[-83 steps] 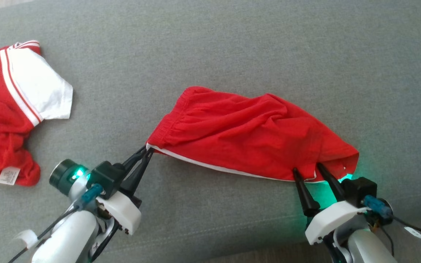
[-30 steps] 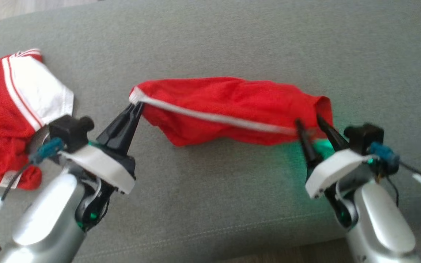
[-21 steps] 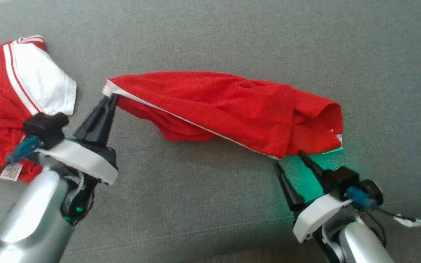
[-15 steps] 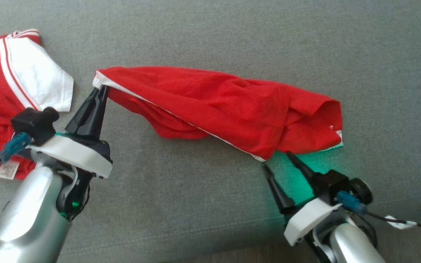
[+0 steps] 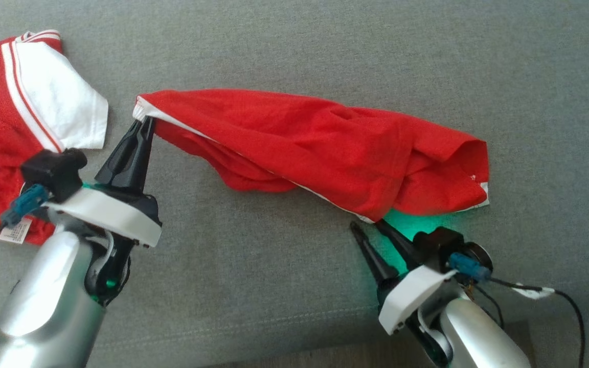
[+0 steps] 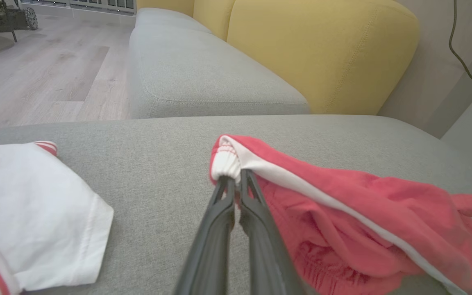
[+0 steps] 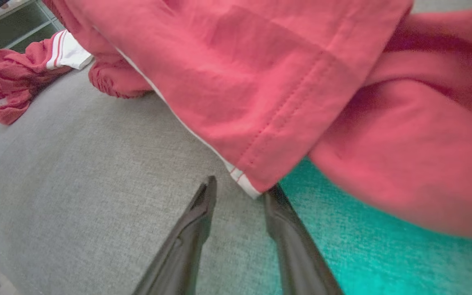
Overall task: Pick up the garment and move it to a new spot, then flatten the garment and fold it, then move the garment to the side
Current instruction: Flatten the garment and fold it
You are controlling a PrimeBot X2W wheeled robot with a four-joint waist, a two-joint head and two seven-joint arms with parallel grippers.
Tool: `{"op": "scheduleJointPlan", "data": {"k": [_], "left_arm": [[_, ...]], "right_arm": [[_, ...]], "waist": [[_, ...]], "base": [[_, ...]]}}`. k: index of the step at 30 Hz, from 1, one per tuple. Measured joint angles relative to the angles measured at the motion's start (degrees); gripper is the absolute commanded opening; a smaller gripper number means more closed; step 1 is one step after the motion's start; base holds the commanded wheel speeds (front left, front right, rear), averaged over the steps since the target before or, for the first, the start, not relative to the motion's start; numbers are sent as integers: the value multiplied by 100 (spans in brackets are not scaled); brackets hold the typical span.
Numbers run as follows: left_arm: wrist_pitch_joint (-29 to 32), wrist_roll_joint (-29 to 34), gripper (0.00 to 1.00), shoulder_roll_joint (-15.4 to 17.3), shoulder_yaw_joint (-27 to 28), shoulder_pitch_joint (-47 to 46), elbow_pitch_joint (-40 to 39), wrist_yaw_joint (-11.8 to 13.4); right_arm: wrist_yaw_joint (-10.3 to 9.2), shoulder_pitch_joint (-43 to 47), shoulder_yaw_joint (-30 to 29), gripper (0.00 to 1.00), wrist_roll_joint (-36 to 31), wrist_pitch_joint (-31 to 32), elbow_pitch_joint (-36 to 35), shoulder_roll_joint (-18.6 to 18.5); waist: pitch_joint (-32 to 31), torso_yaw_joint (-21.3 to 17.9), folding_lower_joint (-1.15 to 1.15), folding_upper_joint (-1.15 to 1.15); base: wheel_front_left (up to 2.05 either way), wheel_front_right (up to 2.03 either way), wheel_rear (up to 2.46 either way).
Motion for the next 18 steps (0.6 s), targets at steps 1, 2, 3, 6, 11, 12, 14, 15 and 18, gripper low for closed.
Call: {"op": "scheduleJointPlan", "data": {"k": [1, 2, 3, 6, 11, 12, 14, 15, 18], "left_arm": [[0, 1, 0, -9, 7, 0, 7, 0], [0, 1, 0, -16, 11, -2, 11, 0], [0, 1, 0, -24, 11, -1, 18, -1], [0, 35, 0, -45, 11, -1, 45, -1], [0, 30, 0, -22, -7, 2, -54, -1], [0, -37, 0, 4, -31, 2, -137, -1], [0, -207, 0, 79, -97, 1, -334, -1], [1, -285, 0, 144, -182, -1, -419, -1], [58, -580, 0, 277, -365, -35, -688, -1]], "right_arm": [[0, -58, 43, 34, 43, -3, 79, 0], [0, -119, 93, 13, 43, -25, 151, -8], [0, -165, 111, 0, 47, -63, 205, -9], [0, -235, 147, 0, 45, -104, 312, -13], [0, -186, -142, 0, 229, -105, -177, -13], [0, -186, -248, 0, 368, -110, -447, -13], [0, -190, -458, 0, 608, -143, -1050, -13], [0, -191, -569, 0, 597, -156, -1322, -11], [0, -216, -915, 0, 612, -138, -2004, -12]], "waist": [[2, 3, 0, 0], [2, 7, 0, 0], [2, 12, 0, 0], [-23, 18, 0, 0], [-154, -10, 0, 0], [-192, -23, 0, 0], [-279, -60, 0, 0], [-326, -81, 0, 0], [-478, -145, 0, 0]], "base": [[0, 0, 0], [0, 0, 0], [0, 0, 0], [0, 0, 0], [0, 0, 0], [0, 0, 0], [0, 0, 0], [0, 0, 0], [0, 0, 0]]}}
